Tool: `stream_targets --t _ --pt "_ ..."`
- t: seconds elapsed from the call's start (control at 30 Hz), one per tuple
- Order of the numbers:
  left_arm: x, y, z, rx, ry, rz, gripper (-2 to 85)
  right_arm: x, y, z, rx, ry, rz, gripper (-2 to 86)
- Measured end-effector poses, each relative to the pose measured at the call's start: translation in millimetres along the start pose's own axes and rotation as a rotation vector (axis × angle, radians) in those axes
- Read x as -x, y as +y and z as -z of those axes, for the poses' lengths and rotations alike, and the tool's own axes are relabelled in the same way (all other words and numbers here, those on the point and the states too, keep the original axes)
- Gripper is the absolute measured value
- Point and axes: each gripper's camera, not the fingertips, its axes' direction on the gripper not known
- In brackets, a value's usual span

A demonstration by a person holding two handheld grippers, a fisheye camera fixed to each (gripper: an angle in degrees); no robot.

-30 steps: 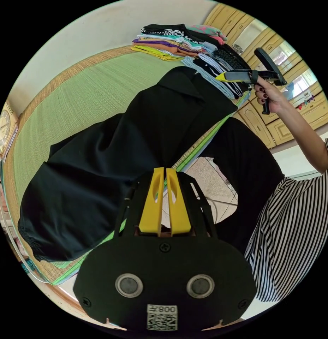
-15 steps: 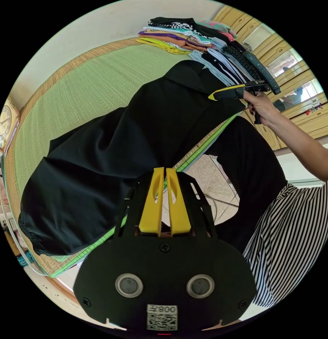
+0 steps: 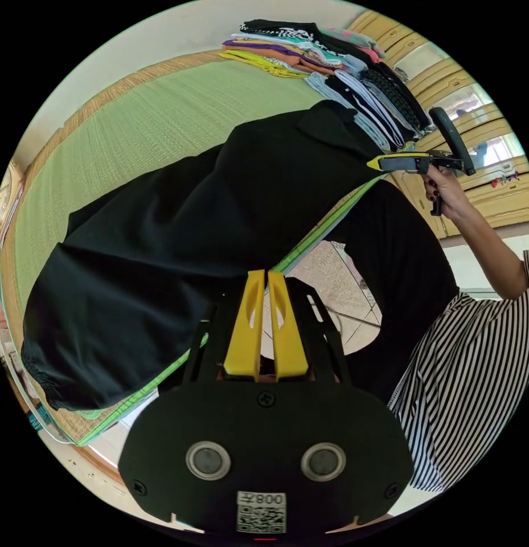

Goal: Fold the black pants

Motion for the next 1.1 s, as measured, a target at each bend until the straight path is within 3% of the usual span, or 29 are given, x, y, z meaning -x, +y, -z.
stream_targets --t 0.2,0.4,0.67,0.93,1.1 --pt "11.0 -6.0 9.5 0.015 0.045 0.031 1.8 -15.1 6.5 -22.3 0.017 -0.075 -0.056 2.3" --pt "15.1 0.2 48.1 -0.082 0.102 0.057 1.9 -13.4 23.4 -14.7 -0.053 -0.049 -0.070 5.7" --pt "17.0 -31.4 79.2 -0.173 0.210 0.041 1.5 44.1 1.0 -3.8 -0.193 0.095 0.135 7.2" --pt "20.3 -89.1 101.5 -0.210 0.273 -0.021 1.5 71.8 -31.8 -71.0 -0.090 0.243 0.237 7.4" --pt "23.5 -131.3 114.3 -0.228 0.301 -0.053 1.8 69.5 -21.2 -82.4 -0.125 0.317 0.229 1.7"
